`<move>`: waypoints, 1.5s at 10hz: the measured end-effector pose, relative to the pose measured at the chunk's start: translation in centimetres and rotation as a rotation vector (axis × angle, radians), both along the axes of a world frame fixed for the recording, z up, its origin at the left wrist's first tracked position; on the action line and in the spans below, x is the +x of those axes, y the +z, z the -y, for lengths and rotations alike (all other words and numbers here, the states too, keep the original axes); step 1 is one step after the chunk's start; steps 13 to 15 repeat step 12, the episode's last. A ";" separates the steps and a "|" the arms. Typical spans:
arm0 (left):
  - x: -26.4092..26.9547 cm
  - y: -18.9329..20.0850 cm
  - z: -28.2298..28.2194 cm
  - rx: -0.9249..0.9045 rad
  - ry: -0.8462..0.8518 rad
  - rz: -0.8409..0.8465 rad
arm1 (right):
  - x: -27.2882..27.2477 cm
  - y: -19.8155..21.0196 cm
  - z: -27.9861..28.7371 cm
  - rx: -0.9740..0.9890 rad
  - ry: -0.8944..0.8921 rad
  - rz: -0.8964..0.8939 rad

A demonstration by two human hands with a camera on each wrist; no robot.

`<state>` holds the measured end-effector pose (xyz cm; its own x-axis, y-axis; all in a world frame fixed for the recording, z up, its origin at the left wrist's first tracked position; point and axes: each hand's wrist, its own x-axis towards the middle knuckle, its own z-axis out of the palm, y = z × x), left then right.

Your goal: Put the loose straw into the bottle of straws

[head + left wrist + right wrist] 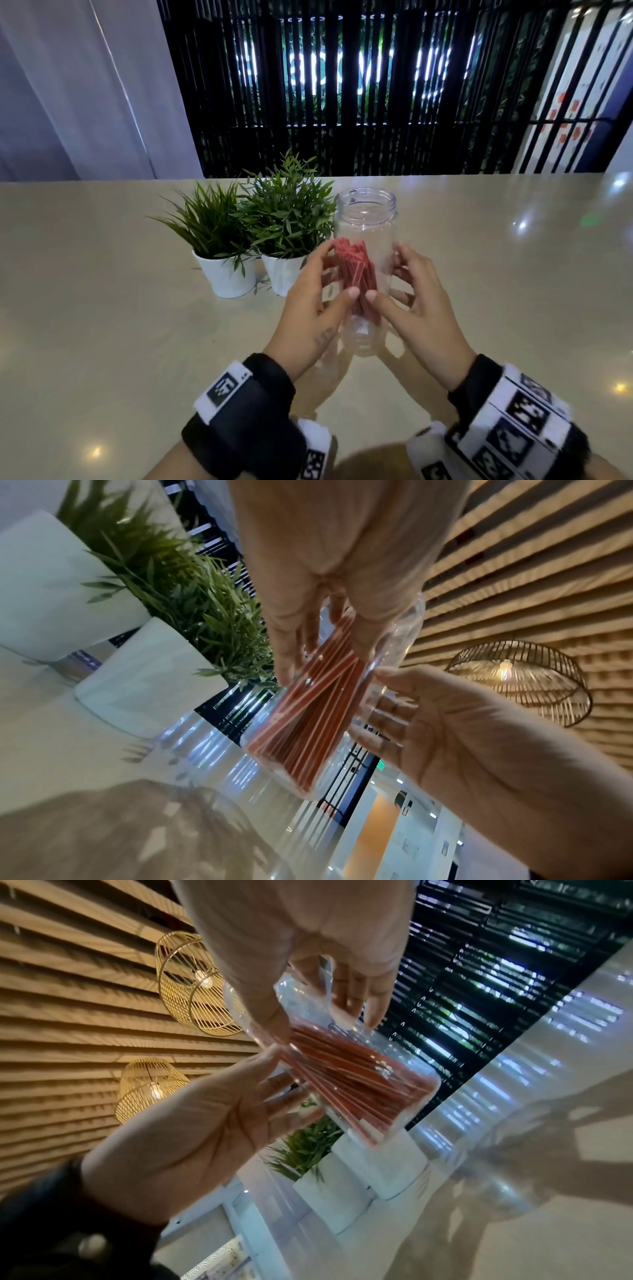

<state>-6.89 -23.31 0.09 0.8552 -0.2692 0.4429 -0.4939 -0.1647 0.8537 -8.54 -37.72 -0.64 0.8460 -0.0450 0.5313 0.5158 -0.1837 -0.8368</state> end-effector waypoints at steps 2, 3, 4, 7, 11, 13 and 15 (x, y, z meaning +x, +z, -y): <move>3.6 0.3 3.5 0.111 -0.111 -0.084 | 3.4 -0.5 2.0 0.020 -0.172 -0.011; 4.8 -0.2 4.8 0.160 -0.079 -0.079 | 4.6 -1.3 2.8 0.013 -0.208 -0.063; 5.5 -0.6 5.5 0.191 -0.008 -0.087 | 5.3 -2.2 3.3 0.007 -0.247 -0.124; 6.5 -2.0 6.5 0.227 -0.051 -0.179 | 7.6 -3.9 4.5 -0.030 -0.321 -0.212; 5.8 -2.2 6.1 0.173 0.156 -0.075 | 6.1 -3.1 5.6 -0.155 -0.396 -0.222; 6.2 -2.3 5.7 0.135 0.253 -0.011 | 5.7 -2.9 5.6 -0.118 -0.538 -0.129; 6.2 -2.3 5.7 0.135 0.253 -0.011 | 5.7 -2.9 5.6 -0.118 -0.538 -0.129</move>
